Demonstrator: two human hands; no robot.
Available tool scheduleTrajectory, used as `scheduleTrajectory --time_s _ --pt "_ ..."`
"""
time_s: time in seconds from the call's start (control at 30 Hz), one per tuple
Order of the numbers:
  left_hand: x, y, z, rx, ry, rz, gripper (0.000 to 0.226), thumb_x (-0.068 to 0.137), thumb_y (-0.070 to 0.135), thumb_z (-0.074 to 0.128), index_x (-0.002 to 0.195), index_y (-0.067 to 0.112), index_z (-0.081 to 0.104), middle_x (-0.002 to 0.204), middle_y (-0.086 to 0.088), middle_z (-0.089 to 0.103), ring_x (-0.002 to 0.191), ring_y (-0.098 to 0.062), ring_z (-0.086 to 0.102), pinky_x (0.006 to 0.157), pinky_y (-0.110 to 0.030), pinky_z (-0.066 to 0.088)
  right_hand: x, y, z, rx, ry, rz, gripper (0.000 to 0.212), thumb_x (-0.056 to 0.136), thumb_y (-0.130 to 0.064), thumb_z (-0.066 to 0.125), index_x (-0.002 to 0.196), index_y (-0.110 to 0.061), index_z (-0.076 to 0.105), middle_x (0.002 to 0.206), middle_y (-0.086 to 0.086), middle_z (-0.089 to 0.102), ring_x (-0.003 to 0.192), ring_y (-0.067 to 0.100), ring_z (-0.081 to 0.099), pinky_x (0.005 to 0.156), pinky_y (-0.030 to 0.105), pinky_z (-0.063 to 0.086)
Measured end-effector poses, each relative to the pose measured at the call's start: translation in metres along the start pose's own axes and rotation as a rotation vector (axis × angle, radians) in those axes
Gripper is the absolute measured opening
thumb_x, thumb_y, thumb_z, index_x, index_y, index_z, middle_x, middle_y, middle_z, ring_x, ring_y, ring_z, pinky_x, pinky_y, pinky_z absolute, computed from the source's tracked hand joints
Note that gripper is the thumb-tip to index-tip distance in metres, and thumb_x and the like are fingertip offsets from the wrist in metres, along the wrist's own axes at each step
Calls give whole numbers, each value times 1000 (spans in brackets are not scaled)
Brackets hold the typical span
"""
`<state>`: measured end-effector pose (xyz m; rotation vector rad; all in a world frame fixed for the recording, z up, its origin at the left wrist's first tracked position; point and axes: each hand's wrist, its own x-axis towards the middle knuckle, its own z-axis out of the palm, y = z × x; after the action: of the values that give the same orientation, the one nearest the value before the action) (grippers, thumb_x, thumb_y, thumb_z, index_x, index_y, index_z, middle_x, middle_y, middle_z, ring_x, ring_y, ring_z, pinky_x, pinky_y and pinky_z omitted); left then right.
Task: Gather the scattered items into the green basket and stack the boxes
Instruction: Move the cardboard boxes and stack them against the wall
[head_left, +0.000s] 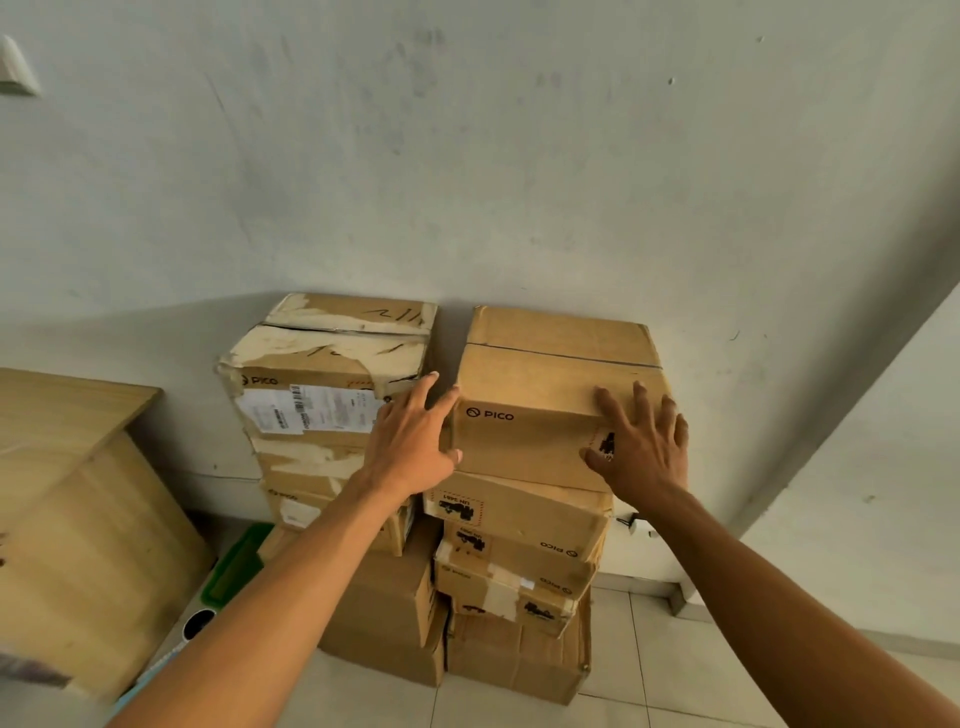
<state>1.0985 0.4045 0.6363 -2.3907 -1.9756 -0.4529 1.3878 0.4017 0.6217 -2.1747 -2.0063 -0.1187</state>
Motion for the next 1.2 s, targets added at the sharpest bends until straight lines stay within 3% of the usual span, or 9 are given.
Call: scheduleTrajectory --time_s 0.17,0.6,0.8,1.2 --pt "-44 -25 -18 -1 61 23 89 82 46 69 154 30 20 161 -2 14 145 -24 20 114 -45 25 -48 -34 -7 56 19 -36 100 81 -71 60 156 -45 -1 167 5 -6 152 36 -6 121 54 3" --pt "-167 -42 -17 -88 59 23 88 81 42 71 153 28 23 160 -1 18 144 -22 23 115 -44 24 -170 -85 -1 157 -25 -76 107 75 -73 66 154 -47 -2 167 0 -6 153 29 -4 122 52 8" --pt "-246 -65 -24 -37 126 -130 85 79 48 70 151 30 28 157 1 26 137 -23 35 109 -41 32 -191 -122 8 219 -47 -277 105 75 -73 66 154 -45 3 167 -1 0 152 26 3 123 51 12" --pt "-465 -101 -46 -4 148 -645 83 75 41 74 147 24 38 152 -4 35 132 -28 42 101 -42 37 -300 -252 25 325 -183 -769 102 75 -71 66 155 -42 9 167 -1 7 152 25 10 121 47 15"
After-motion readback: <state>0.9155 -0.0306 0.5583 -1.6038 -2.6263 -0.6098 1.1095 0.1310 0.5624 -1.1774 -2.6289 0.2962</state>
